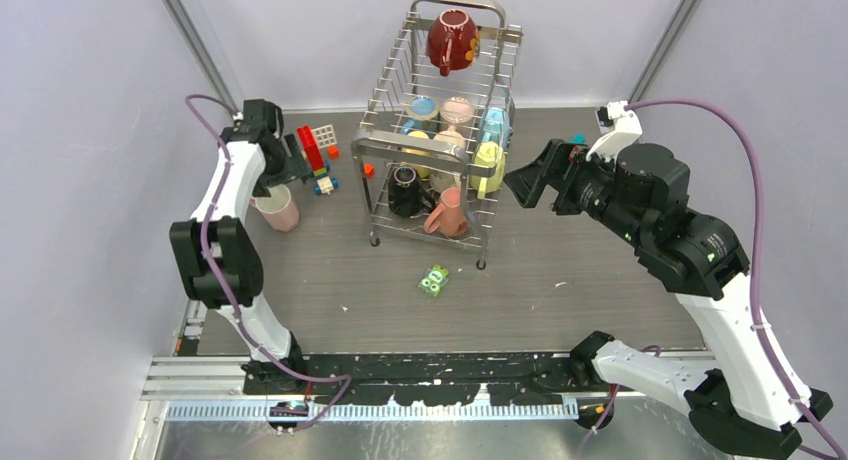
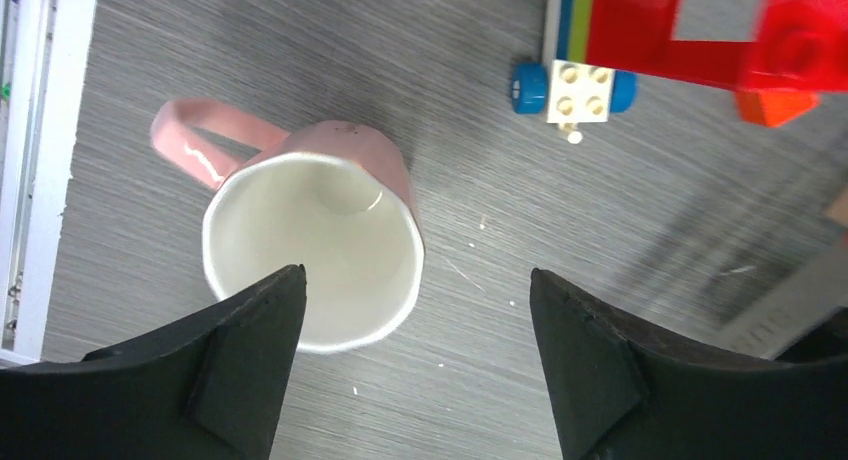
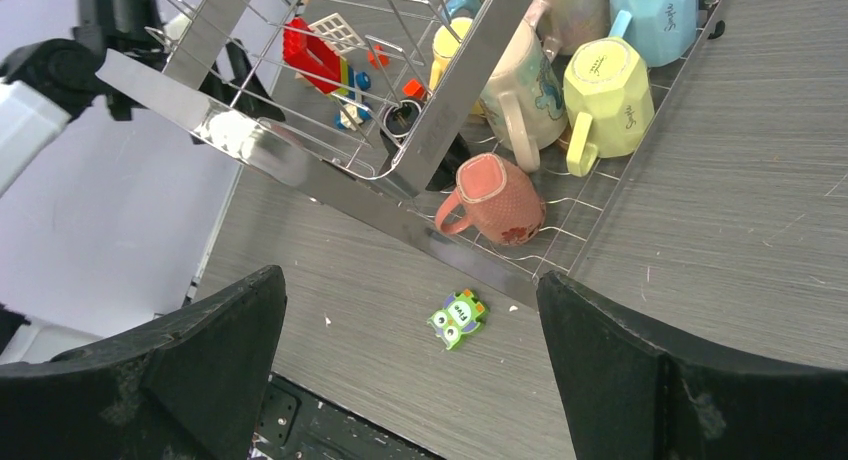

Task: Unload the cups from the dish rack
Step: Unload the cup from the dish rack.

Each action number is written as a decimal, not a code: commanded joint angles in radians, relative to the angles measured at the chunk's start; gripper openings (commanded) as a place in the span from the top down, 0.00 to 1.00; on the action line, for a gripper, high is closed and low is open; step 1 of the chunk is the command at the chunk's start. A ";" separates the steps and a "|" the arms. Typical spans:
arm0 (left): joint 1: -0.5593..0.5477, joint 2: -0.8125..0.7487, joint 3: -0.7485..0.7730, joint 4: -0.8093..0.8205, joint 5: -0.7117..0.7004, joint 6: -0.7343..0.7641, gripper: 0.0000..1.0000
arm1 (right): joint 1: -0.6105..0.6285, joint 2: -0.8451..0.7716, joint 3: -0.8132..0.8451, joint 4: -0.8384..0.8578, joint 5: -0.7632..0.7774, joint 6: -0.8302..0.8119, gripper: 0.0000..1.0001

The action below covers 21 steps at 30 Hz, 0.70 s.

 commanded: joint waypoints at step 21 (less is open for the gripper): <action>-0.187 -0.555 0.001 0.019 0.237 -0.077 0.00 | 0.000 0.236 0.273 0.054 0.124 -0.038 0.00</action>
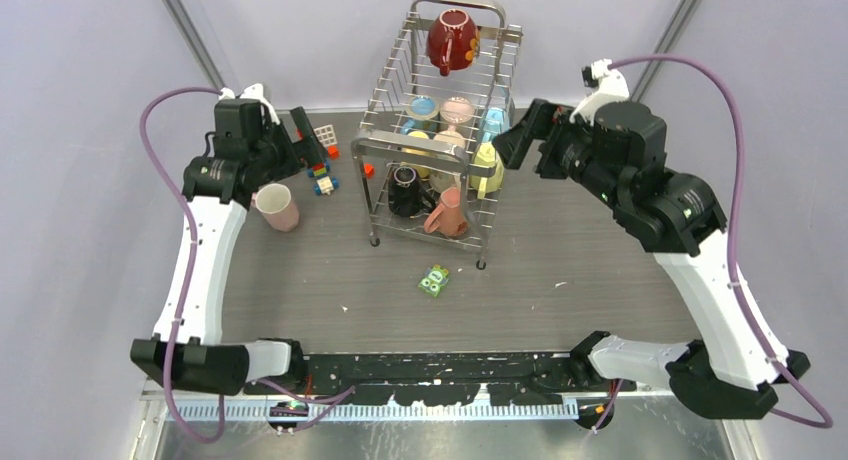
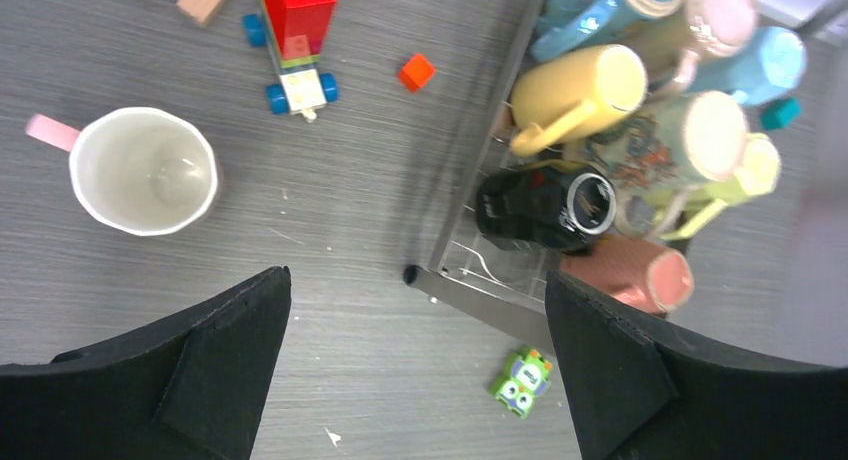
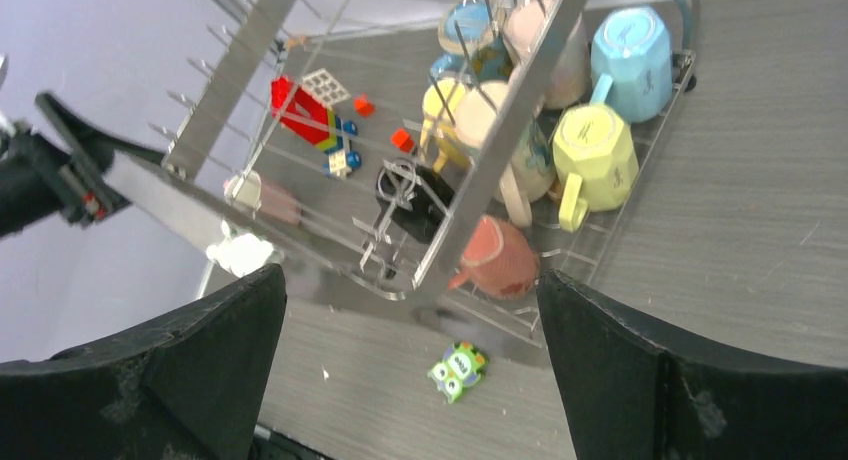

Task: Unload the cups from the dish rack
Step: Unload the cup from the dish rack.

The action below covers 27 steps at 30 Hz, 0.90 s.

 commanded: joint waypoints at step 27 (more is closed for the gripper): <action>-0.100 -0.298 0.044 -0.057 0.228 -0.013 0.00 | -0.004 0.848 0.910 0.211 0.207 -0.306 0.02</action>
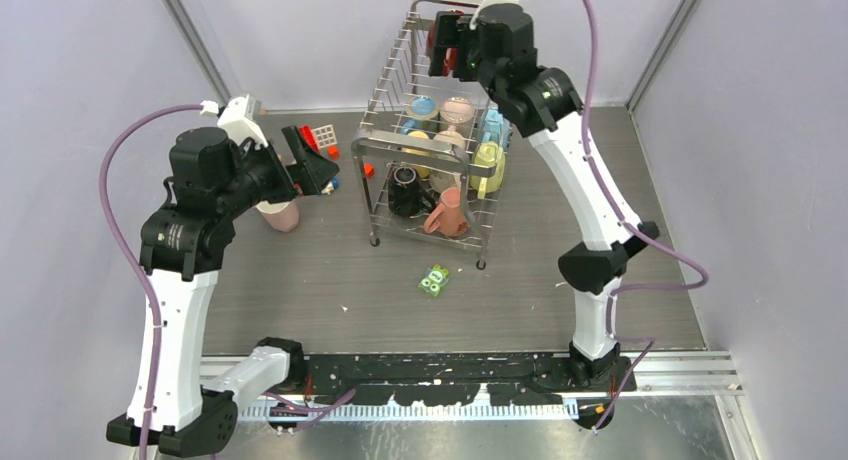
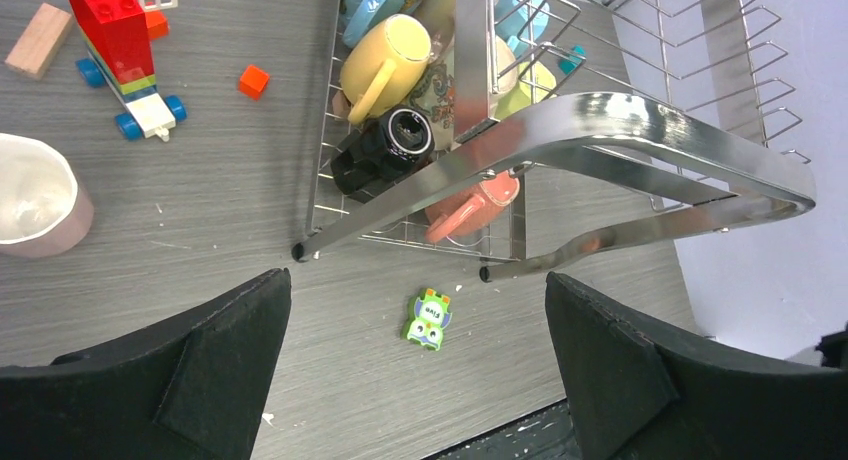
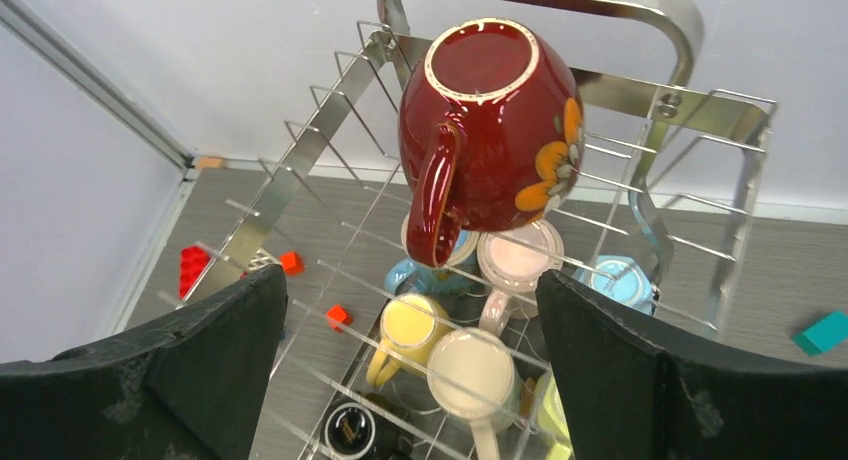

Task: Unload the cups from the dish rack
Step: Unload the cup from the dish rack.

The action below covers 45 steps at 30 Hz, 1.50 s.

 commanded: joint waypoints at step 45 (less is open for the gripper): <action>-0.018 -0.066 -0.040 0.006 0.038 -0.007 0.00 | -0.063 0.180 0.094 0.057 0.119 -0.076 0.47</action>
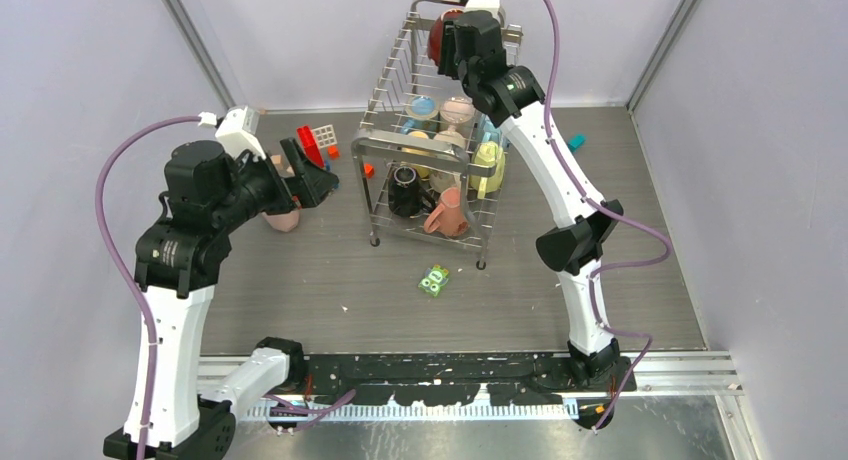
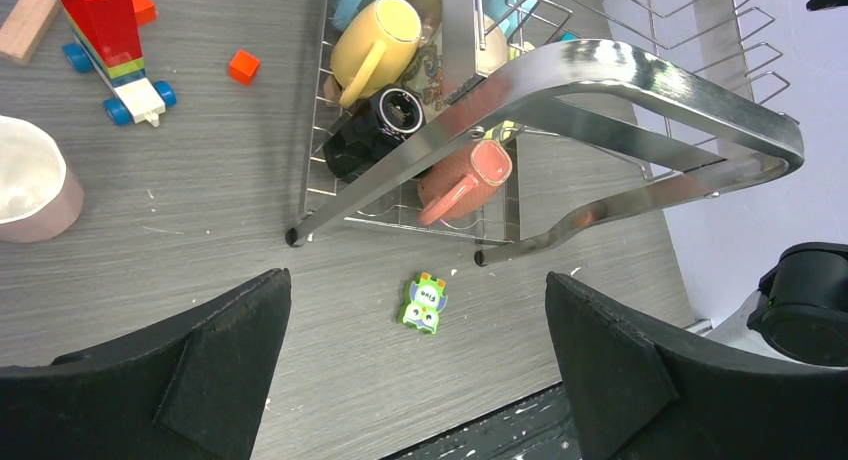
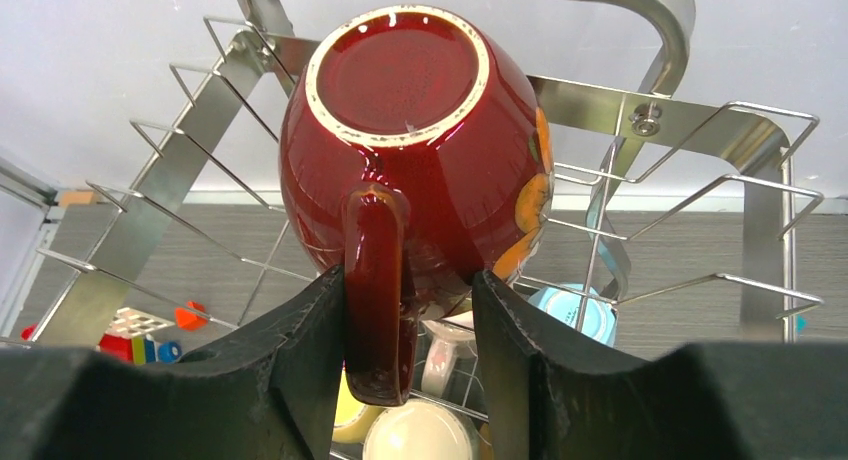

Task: Unload the cups from the dish rack
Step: Unload the cup from the dish rack.

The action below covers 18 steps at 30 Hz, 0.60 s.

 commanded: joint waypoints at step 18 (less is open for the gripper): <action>-0.003 -0.010 -0.018 0.039 0.034 -0.020 0.00 | -0.027 -0.033 0.006 -0.047 -0.040 -0.019 0.56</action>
